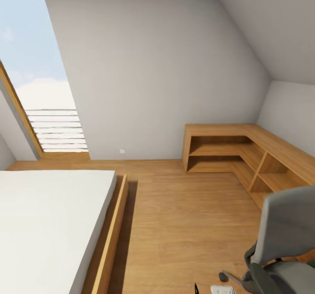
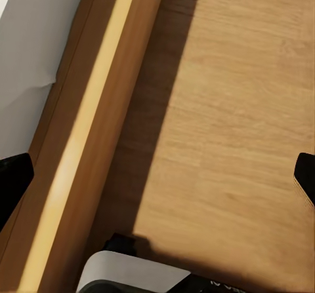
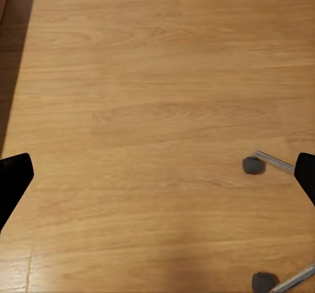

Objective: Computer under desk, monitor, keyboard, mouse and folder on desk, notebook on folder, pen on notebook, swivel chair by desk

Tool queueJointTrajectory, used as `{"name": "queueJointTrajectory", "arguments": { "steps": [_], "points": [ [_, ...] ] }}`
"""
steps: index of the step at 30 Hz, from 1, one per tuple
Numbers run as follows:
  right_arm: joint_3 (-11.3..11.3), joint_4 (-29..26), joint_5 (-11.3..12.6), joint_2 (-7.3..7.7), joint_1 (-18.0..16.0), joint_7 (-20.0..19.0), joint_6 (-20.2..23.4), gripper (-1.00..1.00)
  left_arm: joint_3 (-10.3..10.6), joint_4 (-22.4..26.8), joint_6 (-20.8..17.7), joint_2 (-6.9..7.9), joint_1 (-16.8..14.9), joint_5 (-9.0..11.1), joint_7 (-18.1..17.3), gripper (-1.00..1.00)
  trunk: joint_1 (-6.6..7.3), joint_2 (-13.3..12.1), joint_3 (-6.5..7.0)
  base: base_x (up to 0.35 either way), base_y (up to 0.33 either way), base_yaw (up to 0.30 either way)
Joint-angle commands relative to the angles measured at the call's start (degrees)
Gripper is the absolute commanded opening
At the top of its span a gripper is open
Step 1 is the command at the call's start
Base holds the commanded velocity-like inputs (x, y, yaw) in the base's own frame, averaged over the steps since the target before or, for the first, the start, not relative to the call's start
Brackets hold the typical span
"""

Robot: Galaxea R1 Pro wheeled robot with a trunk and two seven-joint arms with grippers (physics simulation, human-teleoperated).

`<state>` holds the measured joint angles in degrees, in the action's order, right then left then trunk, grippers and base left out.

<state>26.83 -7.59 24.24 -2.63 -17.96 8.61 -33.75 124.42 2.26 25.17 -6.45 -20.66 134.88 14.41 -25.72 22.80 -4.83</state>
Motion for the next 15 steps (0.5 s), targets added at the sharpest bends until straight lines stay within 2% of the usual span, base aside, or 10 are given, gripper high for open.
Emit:
{"name": "queueJointTrajectory", "arguments": {
  "steps": [1,15],
  "points": [
    [0.5,0.0,0.3,0.00,-0.1,0.4,-0.2,1.00,0.5,0.2,0.2,0.03,-0.1,0.1,0.5,1.00,-0.07,0.1,-0.12,0.313,0.000,0.000],
    [0.5,0.0,0.3,0.00,-0.1,0.4,-0.1,1.00,0.5,0.2,0.2,0.03,-0.1,0.1,0.5,1.00,-0.07,0.1,-0.12,0.324,0.000,0.000]
  ]
}}
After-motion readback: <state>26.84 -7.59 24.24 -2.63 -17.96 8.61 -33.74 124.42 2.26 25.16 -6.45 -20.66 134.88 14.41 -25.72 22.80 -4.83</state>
